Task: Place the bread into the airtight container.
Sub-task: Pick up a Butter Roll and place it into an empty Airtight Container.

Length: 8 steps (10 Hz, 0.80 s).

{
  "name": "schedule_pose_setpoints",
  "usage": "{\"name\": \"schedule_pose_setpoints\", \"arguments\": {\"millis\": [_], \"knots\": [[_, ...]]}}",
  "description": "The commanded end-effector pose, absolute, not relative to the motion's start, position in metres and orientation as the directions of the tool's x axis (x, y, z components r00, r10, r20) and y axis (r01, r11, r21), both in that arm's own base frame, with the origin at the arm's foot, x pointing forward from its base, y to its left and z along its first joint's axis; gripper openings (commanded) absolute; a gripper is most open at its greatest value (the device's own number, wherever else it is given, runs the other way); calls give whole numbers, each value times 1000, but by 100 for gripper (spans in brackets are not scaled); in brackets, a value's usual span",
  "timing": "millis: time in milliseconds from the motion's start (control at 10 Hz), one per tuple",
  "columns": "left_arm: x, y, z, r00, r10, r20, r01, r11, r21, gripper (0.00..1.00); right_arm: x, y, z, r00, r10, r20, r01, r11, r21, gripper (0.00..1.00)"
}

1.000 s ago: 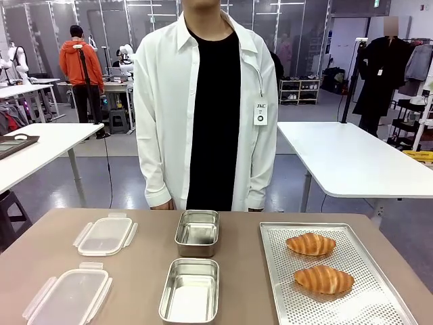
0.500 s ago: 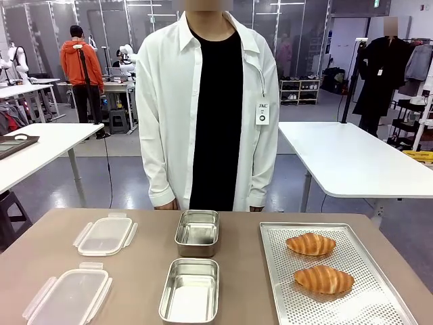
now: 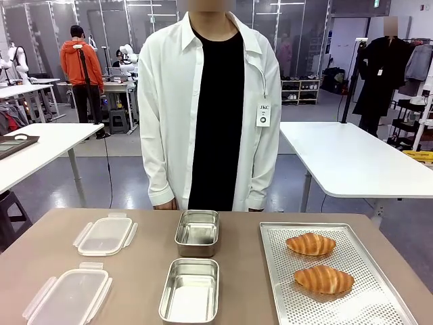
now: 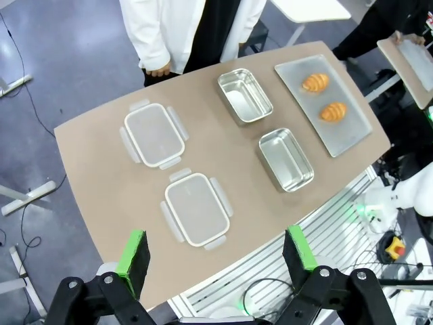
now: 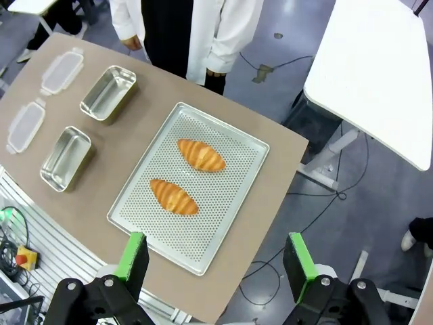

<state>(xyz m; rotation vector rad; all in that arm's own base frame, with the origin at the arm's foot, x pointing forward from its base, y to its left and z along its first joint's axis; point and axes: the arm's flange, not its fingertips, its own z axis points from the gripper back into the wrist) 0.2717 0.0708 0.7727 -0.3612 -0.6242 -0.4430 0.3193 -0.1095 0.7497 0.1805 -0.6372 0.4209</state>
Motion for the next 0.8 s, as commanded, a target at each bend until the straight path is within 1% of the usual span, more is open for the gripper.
{"name": "schedule_pose_setpoints", "arguments": {"millis": [0, 100, 200, 300, 400, 500, 700], "knots": [[271, 70, 773, 716, -302, 629, 515, 837, -184, 100, 319, -110, 750, 723, 324, 610, -434, 900, 35, 100], [271, 70, 773, 716, -302, 629, 515, 837, -184, 100, 321, -93, 747, 625, 576, 527, -620, 776, -113, 100], [271, 70, 773, 716, -302, 629, 515, 837, -184, 100, 330, -75, 729, 507, 746, 432, -746, 631, -213, 100], [271, 70, 773, 716, -302, 629, 515, 837, -184, 100, 335, -60, 708, 411, 842, 349, -813, 512, -278, 100], [271, 70, 773, 716, -302, 629, 515, 837, -184, 100, 341, -49, 682, 328, 902, 281, -861, 408, -303, 100], [271, 70, 773, 716, -302, 629, 515, 837, -184, 100, 349, -40, 654, 279, 929, 243, -886, 346, -309, 100], [271, 70, 773, 716, -302, 629, 515, 837, -184, 100, 361, -29, 589, 234, 959, 163, -932, 268, -244, 100]]}}
